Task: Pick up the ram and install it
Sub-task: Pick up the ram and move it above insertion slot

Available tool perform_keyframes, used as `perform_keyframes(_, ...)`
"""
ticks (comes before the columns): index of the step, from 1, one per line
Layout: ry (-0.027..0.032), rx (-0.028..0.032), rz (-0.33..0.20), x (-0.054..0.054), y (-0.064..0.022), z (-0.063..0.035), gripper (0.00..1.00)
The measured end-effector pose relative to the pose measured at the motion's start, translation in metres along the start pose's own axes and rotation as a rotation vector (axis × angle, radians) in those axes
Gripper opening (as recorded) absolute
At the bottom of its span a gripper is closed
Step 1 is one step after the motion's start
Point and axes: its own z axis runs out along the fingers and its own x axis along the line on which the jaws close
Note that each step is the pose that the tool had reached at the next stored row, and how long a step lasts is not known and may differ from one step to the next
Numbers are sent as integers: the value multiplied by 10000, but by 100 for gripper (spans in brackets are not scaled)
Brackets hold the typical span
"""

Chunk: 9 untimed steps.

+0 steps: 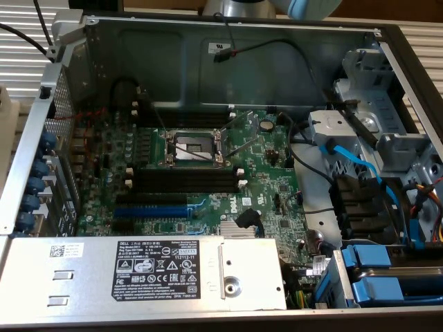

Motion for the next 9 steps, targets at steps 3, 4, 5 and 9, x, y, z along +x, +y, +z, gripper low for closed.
perform_keyframes(3, -1, 0, 0, 0, 0, 0, 12)
perform_keyframes(4, 0, 0, 0, 0, 0, 0, 12)
perform_keyframes(5, 0, 0, 0, 0, 0, 0, 12)
perform_keyframes(9, 0, 0, 0, 1, -1, -16, 12)
